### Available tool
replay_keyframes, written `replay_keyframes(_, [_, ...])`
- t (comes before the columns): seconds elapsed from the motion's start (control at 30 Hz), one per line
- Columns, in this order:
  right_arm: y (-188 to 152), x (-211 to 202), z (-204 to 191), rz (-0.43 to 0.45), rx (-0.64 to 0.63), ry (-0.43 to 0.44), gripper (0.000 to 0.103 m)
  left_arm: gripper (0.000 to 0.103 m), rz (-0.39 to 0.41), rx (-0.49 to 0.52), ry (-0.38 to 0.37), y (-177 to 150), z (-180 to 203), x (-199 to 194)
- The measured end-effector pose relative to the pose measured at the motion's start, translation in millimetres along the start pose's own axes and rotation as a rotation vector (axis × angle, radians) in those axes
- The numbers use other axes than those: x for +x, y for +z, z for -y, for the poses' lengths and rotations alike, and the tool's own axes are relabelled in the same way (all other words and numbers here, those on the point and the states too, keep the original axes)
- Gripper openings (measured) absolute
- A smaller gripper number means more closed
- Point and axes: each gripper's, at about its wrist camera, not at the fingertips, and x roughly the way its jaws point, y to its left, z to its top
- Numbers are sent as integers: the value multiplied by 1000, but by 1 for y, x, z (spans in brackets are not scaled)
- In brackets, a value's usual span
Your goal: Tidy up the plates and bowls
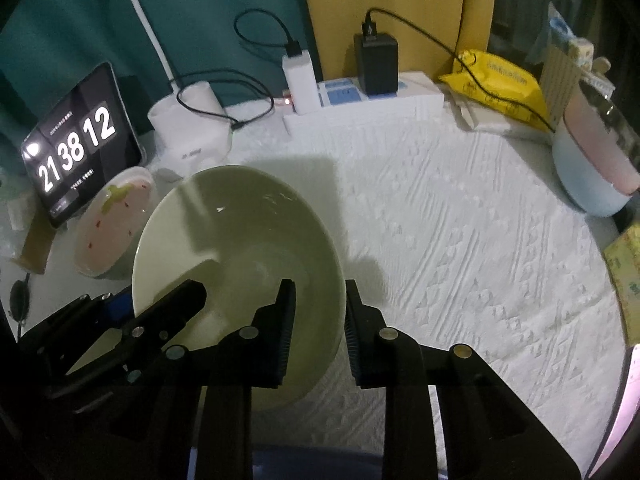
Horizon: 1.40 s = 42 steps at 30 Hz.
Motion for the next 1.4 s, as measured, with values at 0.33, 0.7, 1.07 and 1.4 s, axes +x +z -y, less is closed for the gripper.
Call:
replay_keyframes(0.33, [-3, -33, -7, 83, -30, 0, 25, 30, 77, 7, -6, 2, 6, -31])
replay_keyframes(0.7, [-10, -65, -13, 143, -42, 9, 25, 30, 134, 19, -12, -1, 11, -63])
replay_keyframes(1.07, [-25, -95, -12, 173, -33, 7, 25, 30, 165, 52, -23, -10, 22, -90])
replay_keyframes(1.4, [-43, -117, -11, 195, -27, 4, 25, 30, 175, 71, -29, -24, 32, -108])
